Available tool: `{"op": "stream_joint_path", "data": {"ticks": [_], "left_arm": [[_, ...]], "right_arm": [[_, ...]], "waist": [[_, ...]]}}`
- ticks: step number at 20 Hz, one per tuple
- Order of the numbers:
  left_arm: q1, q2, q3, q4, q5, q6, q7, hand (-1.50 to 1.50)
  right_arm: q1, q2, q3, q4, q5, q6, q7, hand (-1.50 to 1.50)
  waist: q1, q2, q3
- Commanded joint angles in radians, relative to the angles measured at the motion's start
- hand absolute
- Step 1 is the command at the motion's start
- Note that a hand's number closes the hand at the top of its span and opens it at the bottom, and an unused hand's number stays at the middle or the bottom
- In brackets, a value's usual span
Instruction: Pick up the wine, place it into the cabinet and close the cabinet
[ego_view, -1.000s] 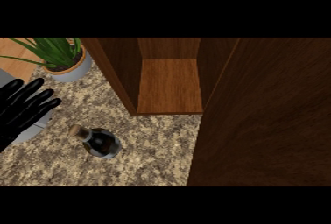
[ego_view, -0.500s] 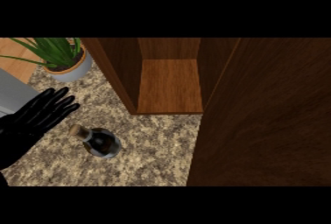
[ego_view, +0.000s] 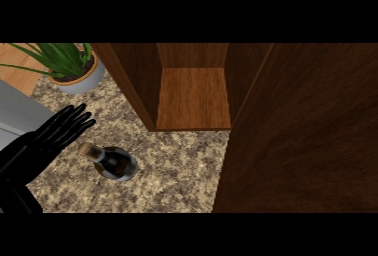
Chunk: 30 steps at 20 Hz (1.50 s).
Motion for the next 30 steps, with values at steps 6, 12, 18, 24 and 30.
{"op": "stream_joint_path", "data": {"ticks": [6,12,18,24,30], "left_arm": [[0.013,-0.036,0.033,0.189,-0.239,-0.086,-0.213,-1.5],[-0.053,-0.061,0.007,0.344,-0.398,-0.083,-0.352,-1.5],[-0.088,-0.026,0.01,0.499,-0.527,-0.065,-0.531,-1.5],[-0.172,0.014,0.004,0.654,-0.565,-0.05,-0.63,-1.5],[-0.212,0.011,-0.059,0.855,-0.652,-0.021,-0.777,-1.5]], "right_arm": [[0.001,-0.038,0.092,-0.145,0.18,-0.062,0.064,-1.5],[-0.003,-0.079,0.09,-0.181,0.174,-0.094,0.104,-1.5],[-0.04,-0.092,0.069,-0.169,0.144,-0.106,0.116,-1.5],[-0.015,-0.133,0.077,-0.17,0.133,-0.109,0.074,-1.5],[-0.077,-0.123,0.075,-0.104,0.125,-0.129,0.056,-1.5]], "waist": [[-0.002,-0.001,-0.001],[-0.01,-0.001,-0.001],[-0.001,0.002,-0.001],[-0.004,0.002,0.0],[-0.01,0.005,-0.002]]}}
